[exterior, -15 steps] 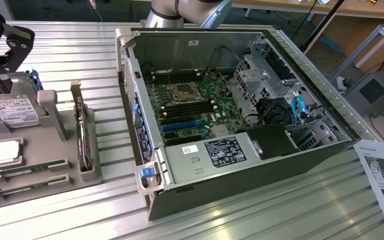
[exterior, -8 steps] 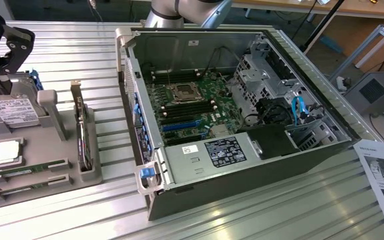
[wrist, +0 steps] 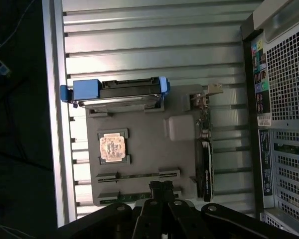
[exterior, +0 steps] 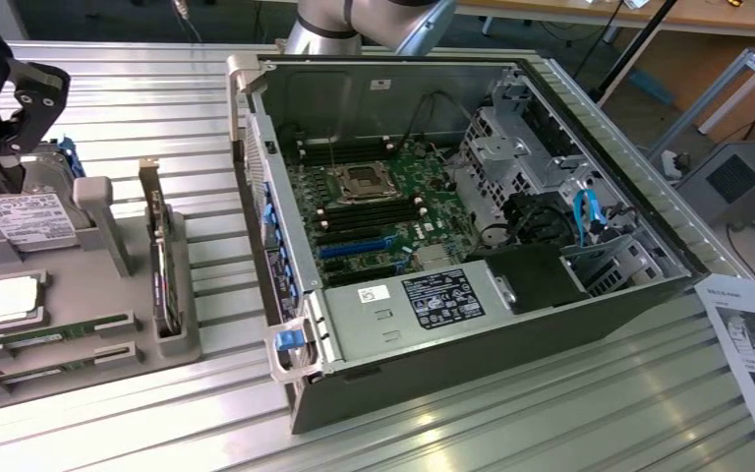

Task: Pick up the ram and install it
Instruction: 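Reach for the ram, then pick up the ram and move it above insertion slot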

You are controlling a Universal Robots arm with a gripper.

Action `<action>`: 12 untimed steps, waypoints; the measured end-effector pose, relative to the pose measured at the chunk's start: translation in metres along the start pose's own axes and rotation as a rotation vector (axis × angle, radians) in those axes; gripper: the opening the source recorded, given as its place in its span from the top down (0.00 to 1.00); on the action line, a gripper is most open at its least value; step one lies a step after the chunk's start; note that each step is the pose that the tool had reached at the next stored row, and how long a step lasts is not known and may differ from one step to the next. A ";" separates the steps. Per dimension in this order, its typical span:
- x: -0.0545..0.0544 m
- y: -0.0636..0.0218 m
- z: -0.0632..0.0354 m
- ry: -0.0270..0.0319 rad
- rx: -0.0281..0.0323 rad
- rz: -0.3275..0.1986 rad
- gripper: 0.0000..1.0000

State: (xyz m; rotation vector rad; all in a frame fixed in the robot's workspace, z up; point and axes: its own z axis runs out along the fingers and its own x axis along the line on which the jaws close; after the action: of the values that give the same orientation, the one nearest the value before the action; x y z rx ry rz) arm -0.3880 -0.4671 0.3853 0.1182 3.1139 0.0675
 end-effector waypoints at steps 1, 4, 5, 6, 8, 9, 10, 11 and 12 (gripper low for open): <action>0.000 -0.0003 0.0006 0.0003 0.0000 0.000 0.89; 0.000 -0.0013 0.0024 0.0020 0.0002 0.000 0.89; 0.000 -0.0019 0.0033 0.0028 0.0002 0.000 0.89; 0.000 -0.0021 0.0037 0.0033 0.0003 0.000 0.89; 0.000 -0.0022 0.0041 0.0035 0.0002 0.000 0.89; 0.000 -0.0022 0.0040 0.0035 0.0002 0.000 0.89; 0.000 -0.0022 0.0040 0.0035 0.0002 0.000 0.89; 0.000 -0.0022 0.0041 0.0035 0.0002 0.000 0.89; 0.000 -0.0022 0.0040 0.0035 0.0002 0.000 0.89</action>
State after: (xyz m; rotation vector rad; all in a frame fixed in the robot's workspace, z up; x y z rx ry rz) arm -0.3880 -0.4691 0.3812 0.1183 3.1174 0.0674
